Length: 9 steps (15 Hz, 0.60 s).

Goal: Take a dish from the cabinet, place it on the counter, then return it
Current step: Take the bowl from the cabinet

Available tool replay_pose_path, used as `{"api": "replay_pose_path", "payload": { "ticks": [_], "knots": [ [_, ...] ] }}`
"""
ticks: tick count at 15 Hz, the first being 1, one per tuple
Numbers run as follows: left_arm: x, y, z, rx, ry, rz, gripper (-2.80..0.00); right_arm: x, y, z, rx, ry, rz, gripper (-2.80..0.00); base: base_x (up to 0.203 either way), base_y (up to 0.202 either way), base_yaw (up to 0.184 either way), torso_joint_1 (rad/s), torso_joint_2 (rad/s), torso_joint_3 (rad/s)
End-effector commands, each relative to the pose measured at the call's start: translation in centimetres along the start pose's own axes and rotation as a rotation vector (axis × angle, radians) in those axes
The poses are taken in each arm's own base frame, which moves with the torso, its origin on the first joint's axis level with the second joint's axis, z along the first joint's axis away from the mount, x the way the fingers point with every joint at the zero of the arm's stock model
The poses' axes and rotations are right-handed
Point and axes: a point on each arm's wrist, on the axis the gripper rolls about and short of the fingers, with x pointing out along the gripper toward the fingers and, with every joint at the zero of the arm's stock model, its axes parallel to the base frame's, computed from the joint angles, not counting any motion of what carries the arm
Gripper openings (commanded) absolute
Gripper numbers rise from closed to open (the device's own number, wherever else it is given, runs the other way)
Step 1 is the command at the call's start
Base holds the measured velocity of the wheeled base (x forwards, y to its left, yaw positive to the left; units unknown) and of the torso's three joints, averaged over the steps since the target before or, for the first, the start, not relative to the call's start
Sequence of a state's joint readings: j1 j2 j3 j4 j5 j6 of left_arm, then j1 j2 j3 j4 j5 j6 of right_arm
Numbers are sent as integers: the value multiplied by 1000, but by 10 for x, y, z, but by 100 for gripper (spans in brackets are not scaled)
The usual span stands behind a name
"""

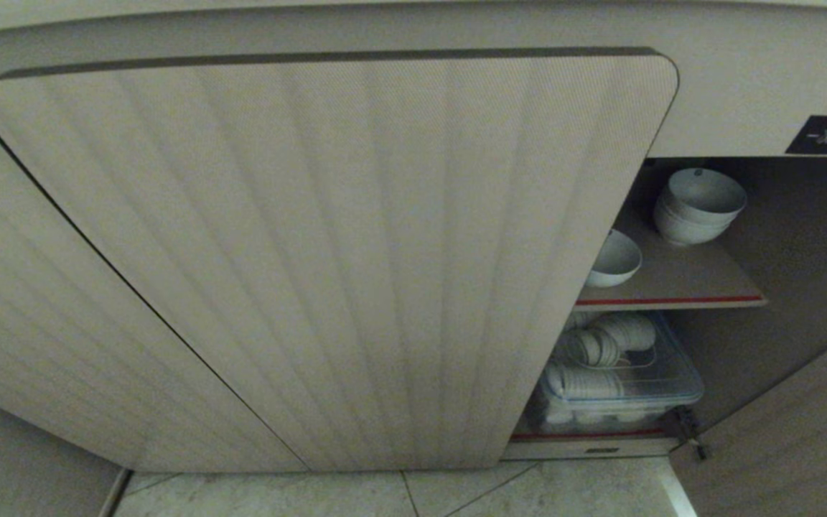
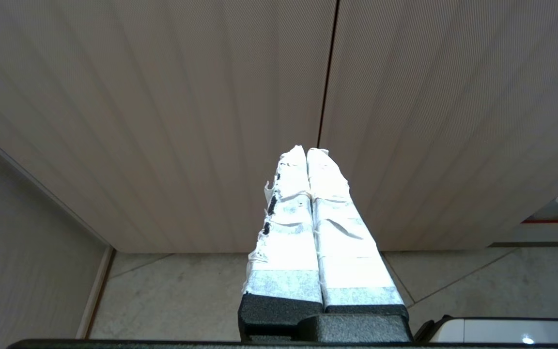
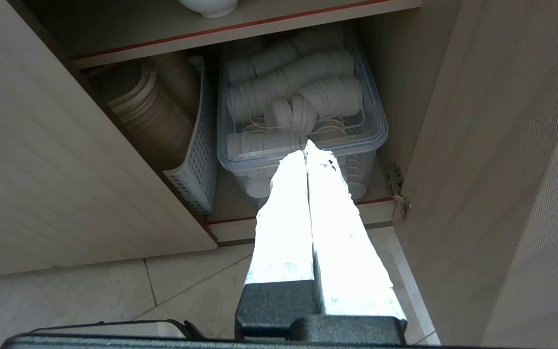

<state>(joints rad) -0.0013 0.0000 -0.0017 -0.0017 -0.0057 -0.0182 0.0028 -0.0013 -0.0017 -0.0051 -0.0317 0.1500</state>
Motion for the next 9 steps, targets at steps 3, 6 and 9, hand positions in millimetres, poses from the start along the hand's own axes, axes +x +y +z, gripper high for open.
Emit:
{"api": "replay_pose_path", "payload": {
  "ticks": [3, 6, 9],
  "knots": [
    [0, 0, 0, -2, -1, 1, -280, 1, 1, 4, -64, 6, 10, -280, 0, 0, 0, 0, 0, 0],
    [0, 0, 0, 0, -1, -1, -280, 11, 5, 20, -97, 56, 80, -280, 0, 0, 0, 0, 0, 0],
    [0, 0, 0, 0, 0, 2, -280, 32, 11, 42, -127, 137, 141, -280, 0, 0, 0, 0, 0, 0]
  ]
}}
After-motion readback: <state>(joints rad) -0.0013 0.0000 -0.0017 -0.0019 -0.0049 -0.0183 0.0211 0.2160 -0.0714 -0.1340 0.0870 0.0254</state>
